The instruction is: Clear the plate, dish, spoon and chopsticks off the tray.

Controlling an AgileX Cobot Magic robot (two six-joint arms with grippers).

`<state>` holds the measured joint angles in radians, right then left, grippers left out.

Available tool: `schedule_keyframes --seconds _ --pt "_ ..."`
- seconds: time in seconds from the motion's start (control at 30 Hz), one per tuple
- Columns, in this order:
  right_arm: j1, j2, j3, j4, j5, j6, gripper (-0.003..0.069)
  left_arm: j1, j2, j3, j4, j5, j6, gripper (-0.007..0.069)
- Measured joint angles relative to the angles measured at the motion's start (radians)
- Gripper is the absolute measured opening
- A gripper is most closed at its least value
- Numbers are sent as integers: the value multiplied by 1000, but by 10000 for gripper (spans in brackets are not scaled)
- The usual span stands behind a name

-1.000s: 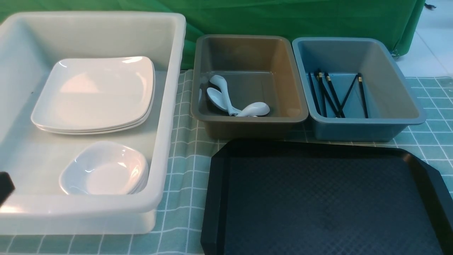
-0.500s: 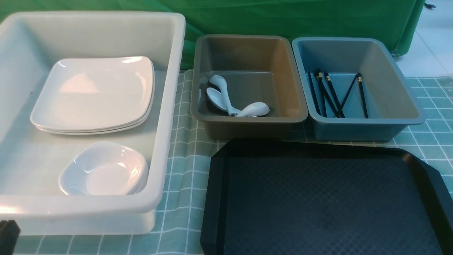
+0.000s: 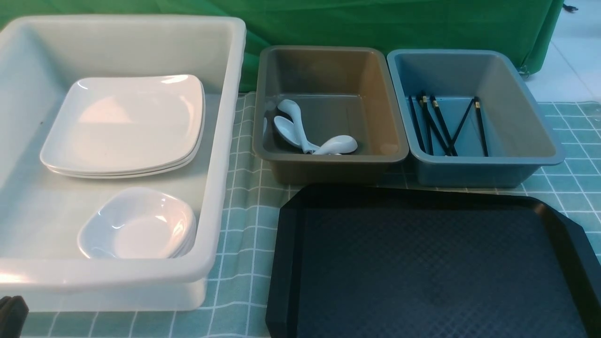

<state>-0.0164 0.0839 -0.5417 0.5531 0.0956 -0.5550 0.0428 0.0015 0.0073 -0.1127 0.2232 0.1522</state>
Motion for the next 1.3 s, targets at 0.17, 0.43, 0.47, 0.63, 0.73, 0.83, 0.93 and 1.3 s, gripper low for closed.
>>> schedule_keyframes --seconds 0.17,0.43,0.47,0.63,0.73,0.83,0.93,1.3 --pt "0 0 0 1 0 0 153 0 0 0 3 0 0 13" --pt "0 0 0 -2 0 -8 174 0 0 0 3 0 0 15" --pt "0 0 0 -7 0 -15 178 0 0 0 3 0 0 16" --pt "0 13 44 -141 -7 29 190 0 0 0 3 0 1 17" --pt "0 24 86 -334 -6 234 195 0 0 0 3 -1 1 17" --pt "0 28 139 -476 -6 374 198 0 0 0 3 -1 1 17" --pt "0 30 201 -528 -3 418 202 0 0 0 3 -1 1 17" --pt "0 -9 540 -553 63 438 216 0 0 0 3 -1 1 17"
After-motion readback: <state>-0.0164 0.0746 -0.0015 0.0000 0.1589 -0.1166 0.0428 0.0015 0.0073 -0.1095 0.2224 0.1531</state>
